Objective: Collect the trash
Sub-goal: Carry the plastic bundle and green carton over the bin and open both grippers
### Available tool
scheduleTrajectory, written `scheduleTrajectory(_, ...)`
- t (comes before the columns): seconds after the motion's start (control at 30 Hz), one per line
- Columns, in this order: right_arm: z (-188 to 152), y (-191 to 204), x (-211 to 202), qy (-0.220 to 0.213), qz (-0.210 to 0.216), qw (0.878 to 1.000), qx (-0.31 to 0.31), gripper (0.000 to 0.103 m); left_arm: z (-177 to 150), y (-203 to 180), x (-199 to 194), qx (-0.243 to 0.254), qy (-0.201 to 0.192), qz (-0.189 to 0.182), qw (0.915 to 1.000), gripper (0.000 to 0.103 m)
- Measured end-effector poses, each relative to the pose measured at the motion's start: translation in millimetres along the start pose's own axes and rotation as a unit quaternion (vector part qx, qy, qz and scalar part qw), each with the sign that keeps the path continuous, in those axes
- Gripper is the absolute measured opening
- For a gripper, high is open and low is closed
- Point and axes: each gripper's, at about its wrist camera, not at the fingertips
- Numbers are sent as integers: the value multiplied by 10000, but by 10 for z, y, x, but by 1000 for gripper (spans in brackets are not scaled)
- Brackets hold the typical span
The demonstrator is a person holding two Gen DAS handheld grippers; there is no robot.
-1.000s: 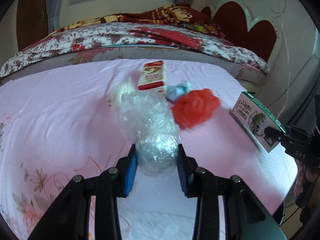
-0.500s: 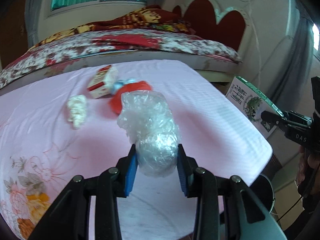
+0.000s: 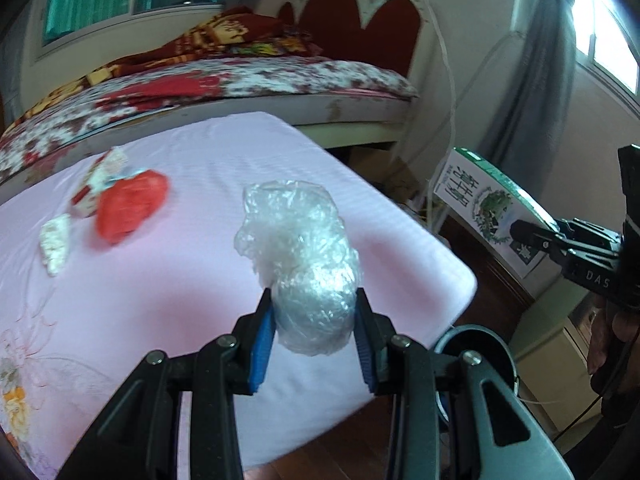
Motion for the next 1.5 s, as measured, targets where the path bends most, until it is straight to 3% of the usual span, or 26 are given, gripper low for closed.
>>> scheduleTrajectory(0.33,-288,-586,-299,124,-367,9987,326,40,-85,-761,180,470,193,-552,9972,37)
scheduleTrajectory(0.77,-698,-1090,-463,365,-657,9954,591,40,-216,-1362,379,893,459,-1062,9893,37)
scheduleTrajectory(1.2,-1156,-1383,-498,779,-723,9919,699,40,-497,-1823,578,1189,916,-1528,9768,37)
scheduleTrajectory(1.5,-1648,-1537,-429,1384,-570,9864,686,40,-794,-2022,769,1347,1439,-1851,9627,37)
Point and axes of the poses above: each gripper's, at about its wrist camera, not at the fingertips, and x roughly the way its jaws point, y to its left, z to its top, and after that the axes turned 9 degrees about -y, right-handed
